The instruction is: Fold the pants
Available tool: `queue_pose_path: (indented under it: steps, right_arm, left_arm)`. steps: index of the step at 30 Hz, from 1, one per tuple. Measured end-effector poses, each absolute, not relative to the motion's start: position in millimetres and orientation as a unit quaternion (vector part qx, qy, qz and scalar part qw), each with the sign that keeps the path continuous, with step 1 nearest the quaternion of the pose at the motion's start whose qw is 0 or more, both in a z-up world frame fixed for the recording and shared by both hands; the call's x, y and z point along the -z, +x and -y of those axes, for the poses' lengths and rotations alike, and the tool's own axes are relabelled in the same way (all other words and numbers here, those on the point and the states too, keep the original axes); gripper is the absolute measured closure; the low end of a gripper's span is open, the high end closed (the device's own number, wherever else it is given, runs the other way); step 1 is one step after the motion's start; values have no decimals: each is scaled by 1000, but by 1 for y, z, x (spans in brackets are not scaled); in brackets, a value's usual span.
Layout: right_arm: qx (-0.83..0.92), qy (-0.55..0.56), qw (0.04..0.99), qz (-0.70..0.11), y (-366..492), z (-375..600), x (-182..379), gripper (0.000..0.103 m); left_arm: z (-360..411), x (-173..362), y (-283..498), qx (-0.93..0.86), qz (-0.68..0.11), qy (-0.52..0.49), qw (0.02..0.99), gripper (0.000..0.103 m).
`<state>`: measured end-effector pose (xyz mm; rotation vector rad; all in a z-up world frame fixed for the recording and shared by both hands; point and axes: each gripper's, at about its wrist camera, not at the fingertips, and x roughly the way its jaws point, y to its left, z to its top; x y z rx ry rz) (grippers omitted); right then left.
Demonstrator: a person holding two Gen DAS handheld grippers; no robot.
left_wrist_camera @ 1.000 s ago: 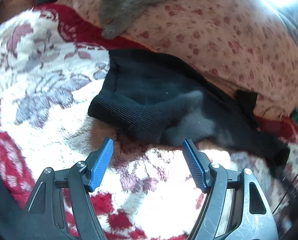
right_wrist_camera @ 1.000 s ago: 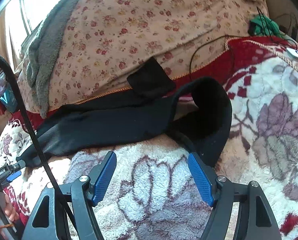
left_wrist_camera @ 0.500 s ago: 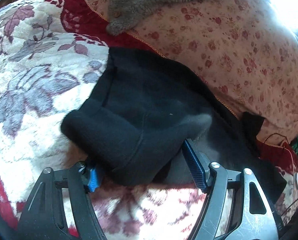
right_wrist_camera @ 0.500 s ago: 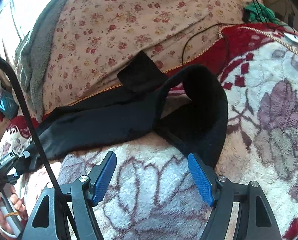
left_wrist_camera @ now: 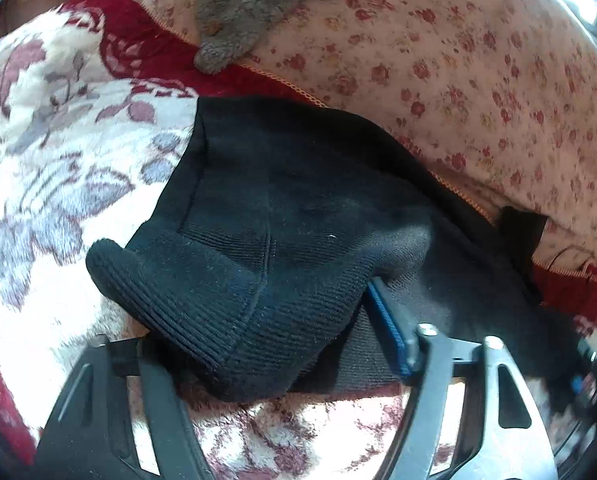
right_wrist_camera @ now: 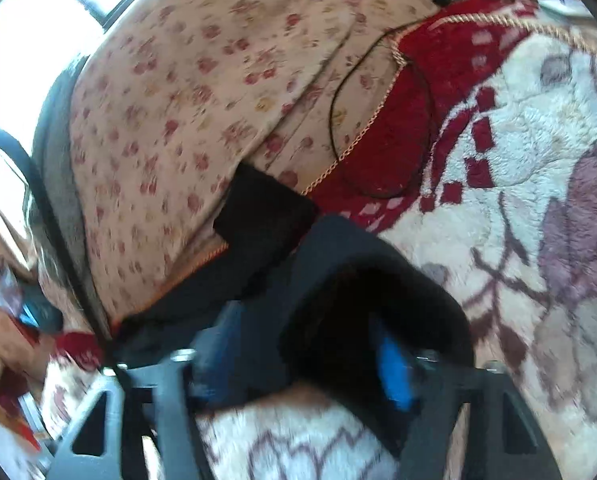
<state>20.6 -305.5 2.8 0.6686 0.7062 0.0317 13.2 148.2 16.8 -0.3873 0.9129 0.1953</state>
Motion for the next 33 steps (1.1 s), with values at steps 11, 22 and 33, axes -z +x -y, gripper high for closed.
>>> queue_pose_path:
  steps: [11, 22, 33]
  right_arm:
    - [-16, 310, 911, -270, 12, 329, -35, 96]
    - [-83, 266, 923, -267, -36, 280, -68, 96]
    - [-62, 285, 887, -359, -66, 271, -7, 80]
  left_arm:
    - [-162, -37, 22, -8, -446, -197, 873, 87]
    - [-205, -82, -18, -8, -431, -163, 888, 95]
    - [-216, -49, -60, 16, -429, -192, 883, 94]
